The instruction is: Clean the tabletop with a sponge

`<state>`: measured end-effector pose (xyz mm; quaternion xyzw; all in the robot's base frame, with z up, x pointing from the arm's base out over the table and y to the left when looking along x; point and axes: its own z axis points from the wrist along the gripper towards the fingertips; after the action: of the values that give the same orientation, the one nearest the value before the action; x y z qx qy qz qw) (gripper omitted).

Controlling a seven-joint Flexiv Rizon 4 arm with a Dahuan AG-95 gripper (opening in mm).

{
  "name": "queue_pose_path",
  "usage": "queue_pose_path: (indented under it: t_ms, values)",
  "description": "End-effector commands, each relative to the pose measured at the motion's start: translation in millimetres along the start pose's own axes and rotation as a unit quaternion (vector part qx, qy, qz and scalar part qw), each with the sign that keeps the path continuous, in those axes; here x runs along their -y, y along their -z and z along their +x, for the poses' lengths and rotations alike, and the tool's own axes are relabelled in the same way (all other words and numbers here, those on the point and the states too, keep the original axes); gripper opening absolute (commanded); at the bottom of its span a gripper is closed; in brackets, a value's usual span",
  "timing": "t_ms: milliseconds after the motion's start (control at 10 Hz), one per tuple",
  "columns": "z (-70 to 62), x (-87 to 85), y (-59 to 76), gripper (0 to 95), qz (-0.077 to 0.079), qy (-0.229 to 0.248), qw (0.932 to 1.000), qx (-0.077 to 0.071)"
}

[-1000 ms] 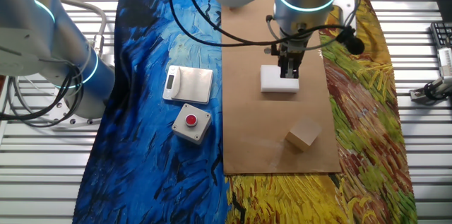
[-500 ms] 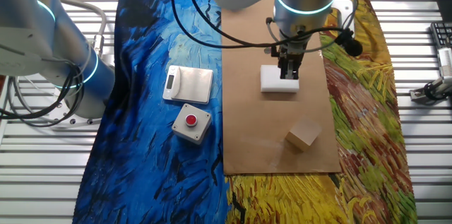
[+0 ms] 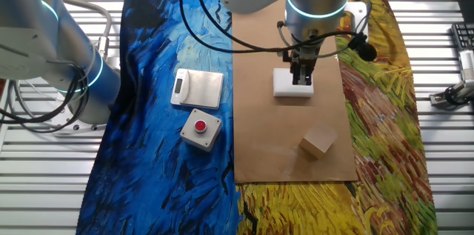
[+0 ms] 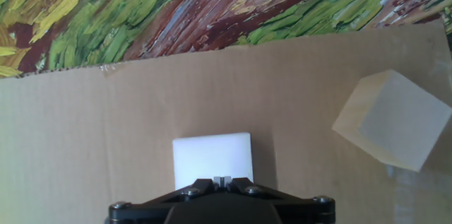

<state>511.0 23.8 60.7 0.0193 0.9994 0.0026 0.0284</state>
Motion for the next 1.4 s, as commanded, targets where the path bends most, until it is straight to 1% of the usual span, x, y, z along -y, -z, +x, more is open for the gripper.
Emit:
queue_pose_path:
  t_ms: [100, 200, 300, 800, 1100, 1400]
  values:
    - [-0.1, 0.3, 1.0, 76.0, -0.003, 0.035, 0.9994, 0.001]
    - [-0.1, 0.3, 1.0, 76.0, -0.004, 0.035, 0.9994, 0.002]
    - [-0.1, 0.3, 0.9, 95.0, -0.003, 0.035, 0.9994, 0.002]
    - [-0.1, 0.3, 0.4, 95.0, -0.002, 0.037, 0.9993, 0.003]
    - [0.1, 0.5, -5.1, 95.0, -0.002, 0.034, 0.9994, 0.003]
    - [0.2, 0.4, -6.4, 95.0, -0.002, 0.033, 0.9995, 0.002]
